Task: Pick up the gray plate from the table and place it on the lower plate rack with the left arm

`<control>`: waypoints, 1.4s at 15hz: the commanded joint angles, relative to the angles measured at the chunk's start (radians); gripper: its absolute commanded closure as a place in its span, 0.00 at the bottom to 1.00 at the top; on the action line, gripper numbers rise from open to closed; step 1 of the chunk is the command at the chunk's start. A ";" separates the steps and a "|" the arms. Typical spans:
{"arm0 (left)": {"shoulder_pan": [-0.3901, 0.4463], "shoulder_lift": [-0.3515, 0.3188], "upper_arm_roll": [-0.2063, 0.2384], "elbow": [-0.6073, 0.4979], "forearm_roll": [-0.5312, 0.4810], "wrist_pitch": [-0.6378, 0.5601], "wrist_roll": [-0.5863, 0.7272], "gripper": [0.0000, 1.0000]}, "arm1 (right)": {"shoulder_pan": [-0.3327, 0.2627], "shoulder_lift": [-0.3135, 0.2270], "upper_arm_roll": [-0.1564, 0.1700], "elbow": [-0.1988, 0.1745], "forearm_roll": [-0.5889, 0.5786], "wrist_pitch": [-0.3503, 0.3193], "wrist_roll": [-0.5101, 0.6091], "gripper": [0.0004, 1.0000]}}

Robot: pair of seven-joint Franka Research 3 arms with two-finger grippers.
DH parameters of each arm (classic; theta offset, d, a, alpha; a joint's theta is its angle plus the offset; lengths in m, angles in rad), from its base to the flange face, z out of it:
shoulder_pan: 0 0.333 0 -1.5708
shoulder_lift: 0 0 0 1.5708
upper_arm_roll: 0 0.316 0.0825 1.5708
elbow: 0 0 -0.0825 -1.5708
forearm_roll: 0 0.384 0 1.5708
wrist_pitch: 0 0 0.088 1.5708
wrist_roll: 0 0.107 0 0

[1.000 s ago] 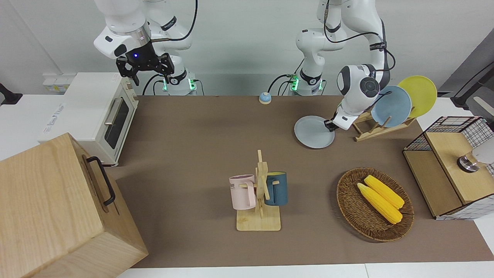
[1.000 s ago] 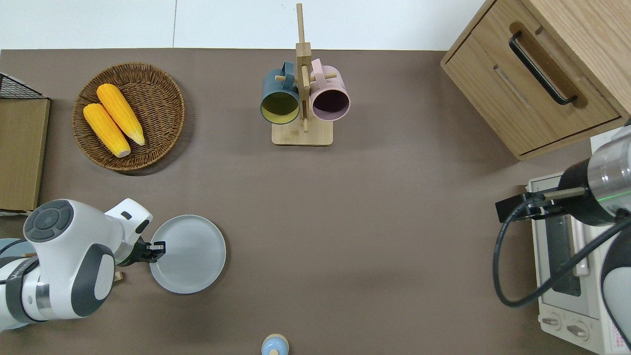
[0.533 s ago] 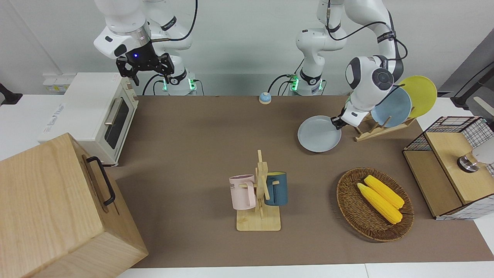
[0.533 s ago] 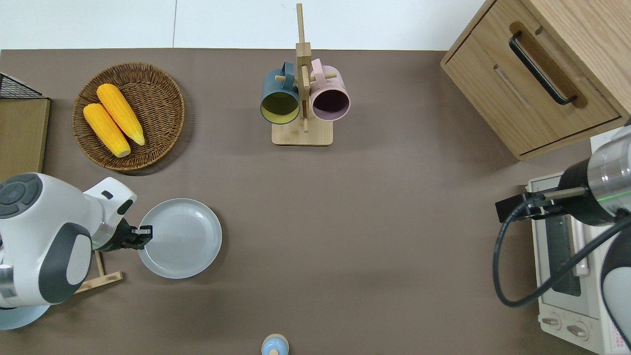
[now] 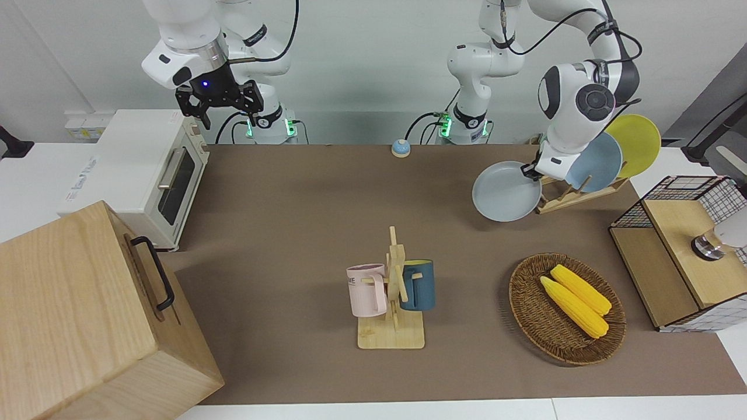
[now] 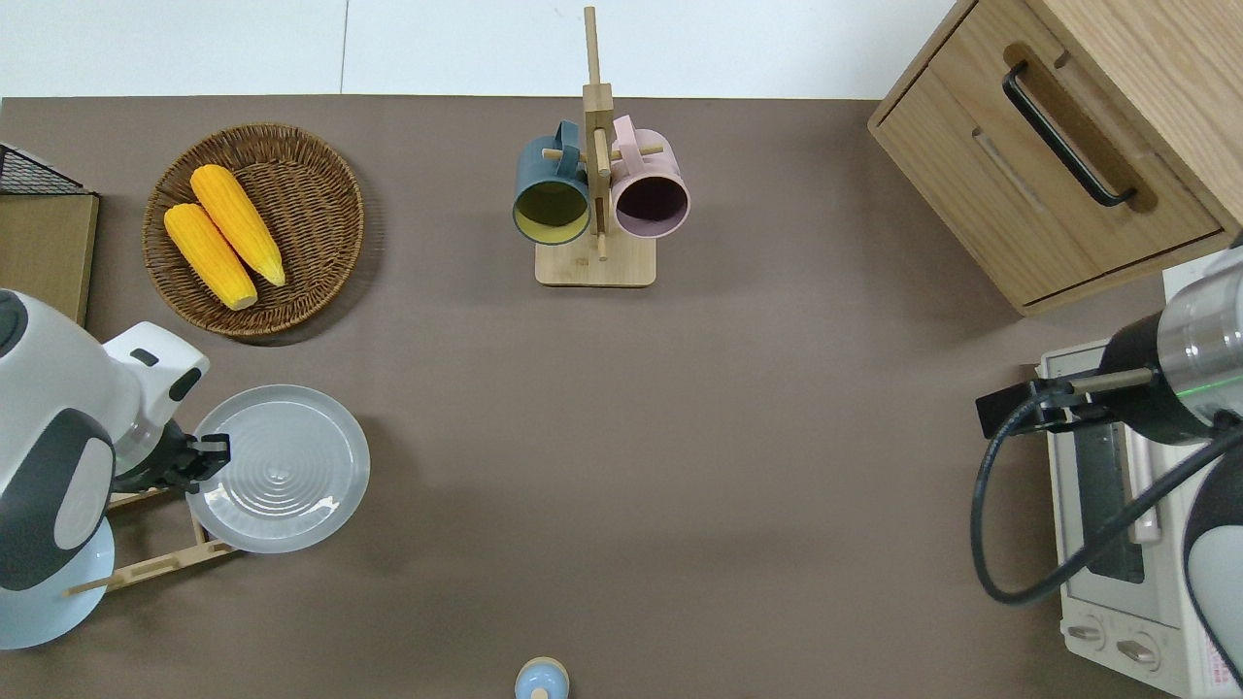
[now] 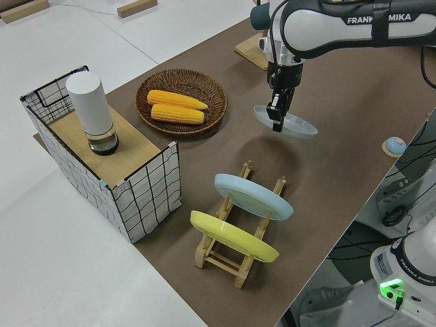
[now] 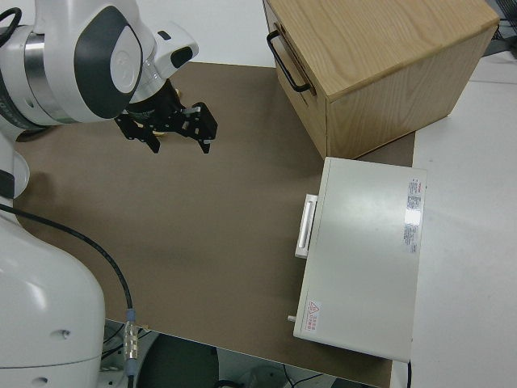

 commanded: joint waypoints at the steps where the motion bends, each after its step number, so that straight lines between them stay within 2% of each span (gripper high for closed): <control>1: -0.008 -0.008 -0.002 0.089 0.178 -0.144 -0.031 1.00 | -0.013 -0.005 0.007 0.006 0.004 -0.015 -0.003 0.01; 4: -0.012 -0.008 -0.019 0.113 0.362 -0.259 -0.078 1.00 | -0.015 -0.005 0.007 0.006 0.004 -0.015 -0.003 0.01; 9: -0.015 0.021 -0.047 0.097 0.545 -0.363 -0.208 1.00 | -0.013 -0.005 0.007 0.006 0.004 -0.015 -0.003 0.01; 13: -0.018 0.062 -0.053 0.080 0.563 -0.391 -0.316 1.00 | -0.015 -0.005 0.007 0.006 0.004 -0.015 -0.003 0.01; 18: -0.038 0.133 -0.093 0.068 0.562 -0.428 -0.478 1.00 | -0.015 -0.005 0.007 0.006 0.004 -0.015 -0.003 0.01; 21: -0.052 0.157 -0.107 0.068 0.562 -0.430 -0.521 1.00 | -0.015 -0.005 0.007 0.006 0.004 -0.015 -0.003 0.01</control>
